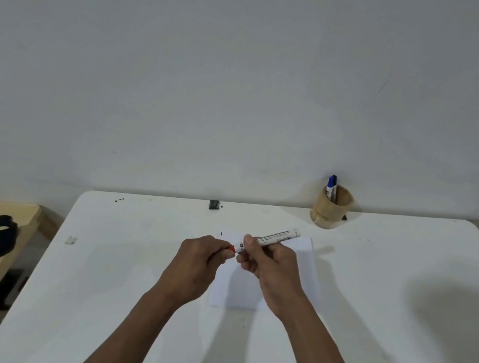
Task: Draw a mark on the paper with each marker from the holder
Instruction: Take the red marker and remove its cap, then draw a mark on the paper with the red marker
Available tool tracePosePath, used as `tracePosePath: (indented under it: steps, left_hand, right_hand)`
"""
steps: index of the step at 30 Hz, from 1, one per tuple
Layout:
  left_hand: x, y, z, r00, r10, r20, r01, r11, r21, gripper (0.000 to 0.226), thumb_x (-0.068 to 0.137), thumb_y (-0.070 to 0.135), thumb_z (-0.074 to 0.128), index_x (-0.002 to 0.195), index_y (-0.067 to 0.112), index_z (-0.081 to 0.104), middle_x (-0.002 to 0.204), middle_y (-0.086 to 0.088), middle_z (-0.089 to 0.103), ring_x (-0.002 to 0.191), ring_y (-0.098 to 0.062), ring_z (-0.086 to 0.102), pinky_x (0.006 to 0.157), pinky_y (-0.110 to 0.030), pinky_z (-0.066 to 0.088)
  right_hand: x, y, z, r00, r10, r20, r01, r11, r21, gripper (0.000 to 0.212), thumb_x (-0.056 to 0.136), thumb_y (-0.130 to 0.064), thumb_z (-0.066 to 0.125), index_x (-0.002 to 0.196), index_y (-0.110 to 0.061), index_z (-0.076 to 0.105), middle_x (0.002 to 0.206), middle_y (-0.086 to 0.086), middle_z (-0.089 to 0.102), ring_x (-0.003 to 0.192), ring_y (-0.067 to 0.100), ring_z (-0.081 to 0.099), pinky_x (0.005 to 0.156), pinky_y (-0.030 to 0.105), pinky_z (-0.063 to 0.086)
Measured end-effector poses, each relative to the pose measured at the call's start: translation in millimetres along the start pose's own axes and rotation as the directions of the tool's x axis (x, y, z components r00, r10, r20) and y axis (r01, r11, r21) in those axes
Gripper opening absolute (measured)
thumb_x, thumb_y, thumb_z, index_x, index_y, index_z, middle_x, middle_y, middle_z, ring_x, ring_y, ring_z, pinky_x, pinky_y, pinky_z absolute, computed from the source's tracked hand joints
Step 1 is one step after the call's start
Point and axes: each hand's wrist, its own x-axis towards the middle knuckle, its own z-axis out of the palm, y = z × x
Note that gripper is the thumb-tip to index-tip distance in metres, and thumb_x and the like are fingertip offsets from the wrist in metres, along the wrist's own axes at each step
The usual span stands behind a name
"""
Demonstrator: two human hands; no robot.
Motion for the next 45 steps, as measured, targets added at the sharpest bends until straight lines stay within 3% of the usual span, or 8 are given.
tracePosePath:
  steps: [3, 6, 14, 20, 27, 34, 41, 45]
  left_hand:
    - [1.8, -9.3, -0.6, 0.997, -0.083, 0.007, 0.083, 0.996, -0.015, 0.03, 0.098, 0.027, 0.057, 0.08, 0.01, 0.073, 0.059, 0.012, 0.059, 0.057, -0.001, 0.056, 0.057, -0.007, 0.036]
    - [3.0, -28.6, -4.6, 0.978, -0.204, 0.053, 0.205, 0.979, -0.013, 0.024, 0.098, 0.025, 0.059, 0.089, 0.012, 0.076, 0.066, 0.013, 0.064, 0.064, 0.01, 0.058, 0.06, -0.005, 0.039]
    - [39.1, -70.7, 17.3, 0.867, -0.49, -0.088, 0.494, 0.869, 0.032, 0.008, 0.091, 0.02, 0.066, 0.092, 0.013, 0.062, 0.066, 0.004, 0.064, 0.064, -0.021, 0.062, 0.064, -0.029, 0.046]
    - [77.1, -97.3, 38.5, 0.832, -0.538, -0.134, 0.55, 0.831, 0.078, 0.012, 0.091, 0.012, 0.064, 0.101, 0.007, 0.067, 0.092, -0.012, 0.07, 0.084, -0.027, 0.062, 0.073, -0.031, 0.045]
    - [105.4, -111.5, 50.5, 0.801, -0.589, -0.112, 0.597, 0.8, 0.06, 0.015, 0.089, 0.014, 0.069, 0.101, 0.004, 0.068, 0.095, -0.014, 0.072, 0.088, -0.03, 0.066, 0.08, -0.037, 0.053]
    - [100.7, -122.6, 60.1, 0.779, -0.621, -0.083, 0.626, 0.778, 0.057, 0.015, 0.087, 0.017, 0.072, 0.097, 0.007, 0.07, 0.094, -0.012, 0.07, 0.089, -0.03, 0.065, 0.075, -0.032, 0.047]
    - [84.5, -113.5, 57.6, 0.719, -0.691, -0.08, 0.686, 0.723, -0.083, 0.065, 0.083, 0.027, 0.075, 0.14, 0.013, 0.046, 0.112, -0.009, 0.066, 0.105, -0.026, 0.063, 0.092, -0.035, 0.049]
    - [43.9, -103.3, 66.1, 0.818, -0.545, -0.187, 0.563, 0.824, 0.064, 0.048, 0.089, 0.035, 0.063, 0.133, 0.02, 0.049, 0.124, -0.006, 0.062, 0.116, -0.027, 0.057, 0.096, -0.042, 0.048]
  right_hand:
    - [12.9, 0.4, -6.6, 1.0, 0.0, -0.03, 0.002, 0.997, 0.075, 0.012, 0.095, -0.011, 0.069, 0.091, 0.001, 0.073, 0.074, 0.009, 0.074, 0.068, 0.021, 0.067, 0.067, 0.025, 0.058]
    - [27.7, -8.9, -24.4, 0.998, -0.011, -0.068, 0.022, 0.988, 0.154, 0.01, 0.096, -0.005, 0.066, 0.091, 0.002, 0.071, 0.073, 0.011, 0.071, 0.066, 0.021, 0.066, 0.063, 0.022, 0.058]
    - [52.6, -1.8, -38.0, 0.997, 0.029, -0.074, -0.024, 0.997, 0.074, 0.013, 0.095, -0.012, 0.071, 0.092, 0.0, 0.073, 0.079, 0.012, 0.073, 0.069, 0.022, 0.069, 0.068, 0.028, 0.059]
    - [65.4, 15.3, -40.3, 0.992, 0.083, -0.093, -0.077, 0.995, 0.068, 0.012, 0.093, -0.012, 0.072, 0.094, 0.0, 0.073, 0.079, 0.011, 0.075, 0.071, 0.023, 0.069, 0.069, 0.03, 0.06]
    - [79.1, 21.9, -53.7, 0.988, 0.121, -0.094, -0.117, 0.992, 0.047, 0.012, 0.093, -0.012, 0.073, 0.095, 0.0, 0.073, 0.077, 0.01, 0.074, 0.072, 0.025, 0.069, 0.072, 0.036, 0.057]
    - [85.1, 25.0, -59.2, 0.988, 0.133, -0.08, -0.131, 0.991, 0.033, 0.011, 0.093, -0.012, 0.073, 0.094, -0.001, 0.073, 0.073, 0.006, 0.074, 0.071, 0.025, 0.069, 0.07, 0.035, 0.057]
    - [85.2, 26.5, -55.3, 0.992, 0.098, -0.082, -0.098, 0.995, 0.012, 0.012, 0.089, -0.01, 0.077, 0.095, 0.0, 0.074, 0.08, 0.01, 0.076, 0.074, 0.025, 0.075, 0.069, 0.032, 0.058]
    - [88.2, 26.5, -44.5, 0.995, 0.055, -0.08, -0.055, 0.998, 0.004, 0.016, 0.079, 0.0, 0.083, 0.089, 0.001, 0.07, 0.078, 0.014, 0.077, 0.075, 0.027, 0.078, 0.068, 0.034, 0.061]
